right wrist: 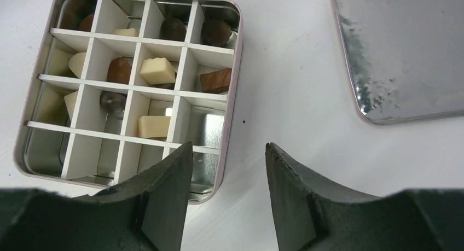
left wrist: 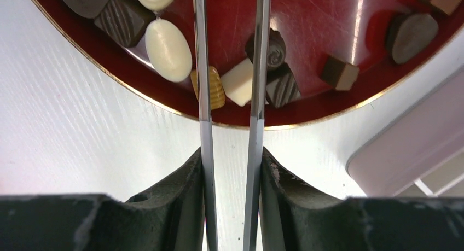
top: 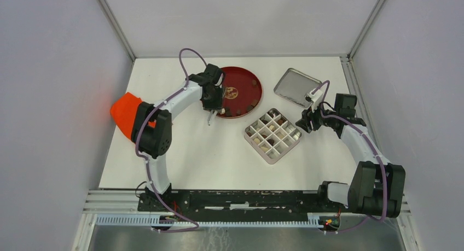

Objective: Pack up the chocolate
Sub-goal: Pick up the fake chocolate from the plate.

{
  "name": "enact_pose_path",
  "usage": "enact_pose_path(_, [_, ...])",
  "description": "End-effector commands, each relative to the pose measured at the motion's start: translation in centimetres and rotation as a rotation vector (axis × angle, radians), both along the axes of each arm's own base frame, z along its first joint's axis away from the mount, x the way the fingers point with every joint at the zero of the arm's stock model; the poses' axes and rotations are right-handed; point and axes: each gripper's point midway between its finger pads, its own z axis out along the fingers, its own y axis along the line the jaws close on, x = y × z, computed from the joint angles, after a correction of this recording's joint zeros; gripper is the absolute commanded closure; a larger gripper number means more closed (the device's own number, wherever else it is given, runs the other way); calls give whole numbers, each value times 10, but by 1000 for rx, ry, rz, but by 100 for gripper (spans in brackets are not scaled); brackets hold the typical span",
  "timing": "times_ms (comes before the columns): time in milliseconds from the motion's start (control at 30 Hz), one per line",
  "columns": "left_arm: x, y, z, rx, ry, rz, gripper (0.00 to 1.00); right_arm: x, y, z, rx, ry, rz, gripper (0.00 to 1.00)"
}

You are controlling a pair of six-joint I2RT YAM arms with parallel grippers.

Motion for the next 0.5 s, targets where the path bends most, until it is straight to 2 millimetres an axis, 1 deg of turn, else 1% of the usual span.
enact_pose_path(0, [4,-12,46,-87,-136,-92,98,8,2,18,9,-66,25,42])
enact_pose_path(200, [2,-14,57,-116,-169,-99,98,8,2,17,13,-63,26,42])
enact_pose_path(467, [1,-17,55,-130,-157,-100,98,8,2,15,12,-57,25,42])
